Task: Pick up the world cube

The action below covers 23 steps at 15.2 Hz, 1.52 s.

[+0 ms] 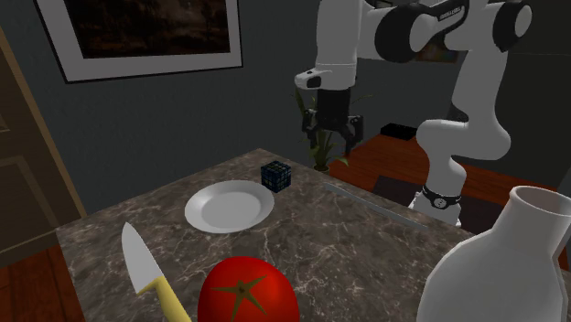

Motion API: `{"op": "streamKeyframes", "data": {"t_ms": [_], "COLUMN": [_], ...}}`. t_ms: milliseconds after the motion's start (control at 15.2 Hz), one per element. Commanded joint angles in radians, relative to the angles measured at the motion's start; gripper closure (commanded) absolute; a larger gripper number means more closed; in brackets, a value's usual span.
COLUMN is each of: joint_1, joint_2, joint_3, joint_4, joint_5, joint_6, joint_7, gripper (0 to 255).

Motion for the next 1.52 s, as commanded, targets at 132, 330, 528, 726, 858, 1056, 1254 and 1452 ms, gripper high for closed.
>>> {"op": "streamKeyframes", "data": {"t_ms": [132, 330, 528, 726, 858, 1056, 1254, 1452], "joint_1": [-0.018, -0.053, -0.111, -0.136, -0.135, -0.136, -0.136, -0.135], "joint_2": [0.168, 0.305, 0.446, 0.492, 0.496, 0.505, 0.508, 0.508], "joint_3": [-0.076, -0.108, -0.118, -0.111, -0.109, -0.106, -0.105, -0.105], "joint_4": [0.113, 0.218, 0.341, 0.36, 0.338, 0.308, 0.303, 0.302], "joint_5": [0.085, 0.17, 0.26, 0.289, 0.292, 0.299, 0.302, 0.301], "joint_6": [0.037, 0.041, 0.029, 0.047, 0.072, 0.109, 0.117, 0.117], "joint_7": [-0.147, -0.252, -0.348, -0.375, -0.377, -0.382, -0.383, -0.383], "gripper": [0, 0, 0, 0, 0, 0, 255, 255]}}
